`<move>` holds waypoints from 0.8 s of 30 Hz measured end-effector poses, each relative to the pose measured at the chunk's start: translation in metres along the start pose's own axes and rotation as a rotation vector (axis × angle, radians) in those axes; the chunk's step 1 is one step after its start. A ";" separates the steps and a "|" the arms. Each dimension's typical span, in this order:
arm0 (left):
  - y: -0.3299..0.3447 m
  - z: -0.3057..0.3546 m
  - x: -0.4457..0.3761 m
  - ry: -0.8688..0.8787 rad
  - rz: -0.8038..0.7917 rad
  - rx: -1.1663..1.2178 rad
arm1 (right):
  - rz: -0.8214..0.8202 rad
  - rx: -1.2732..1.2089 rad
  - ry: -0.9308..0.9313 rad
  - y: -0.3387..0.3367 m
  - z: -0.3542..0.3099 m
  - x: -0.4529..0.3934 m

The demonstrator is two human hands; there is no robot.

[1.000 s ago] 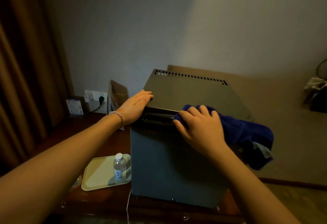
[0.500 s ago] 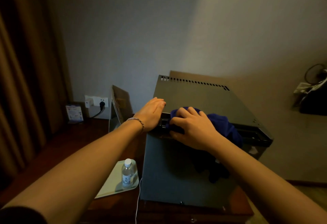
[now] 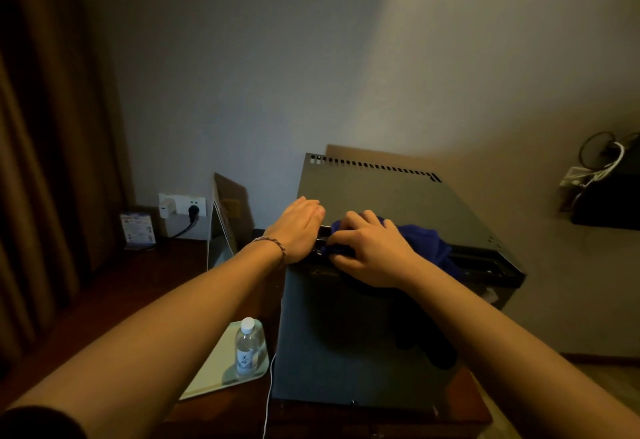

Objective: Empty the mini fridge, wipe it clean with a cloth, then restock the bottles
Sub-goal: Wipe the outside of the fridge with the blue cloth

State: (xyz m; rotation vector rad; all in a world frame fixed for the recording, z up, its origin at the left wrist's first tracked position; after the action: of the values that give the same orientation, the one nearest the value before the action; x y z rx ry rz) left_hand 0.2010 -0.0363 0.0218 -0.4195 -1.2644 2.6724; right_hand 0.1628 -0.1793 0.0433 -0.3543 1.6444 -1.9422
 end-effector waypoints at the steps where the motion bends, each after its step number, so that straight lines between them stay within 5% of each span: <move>1: 0.000 0.001 0.001 -0.012 -0.004 0.002 | 0.021 -0.001 -0.013 0.001 -0.006 -0.004; 24: 0.002 -0.003 0.000 0.029 0.006 0.011 | 0.096 0.046 0.099 0.013 0.070 0.057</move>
State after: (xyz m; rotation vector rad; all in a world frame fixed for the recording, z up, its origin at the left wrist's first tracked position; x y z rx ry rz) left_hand 0.2018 -0.0353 0.0182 -0.4594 -1.2423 2.6665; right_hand 0.1575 -0.2705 0.0369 -0.1605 1.6446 -1.9494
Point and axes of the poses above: each hand's wrist, its own x-axis away from the middle knuckle, its own y-axis out of the palm, z = x × y, the point moved 4 cm from there along -x, towards the middle knuckle, and after that the axes turned 8 degrees about x, right-handed, at the moved point
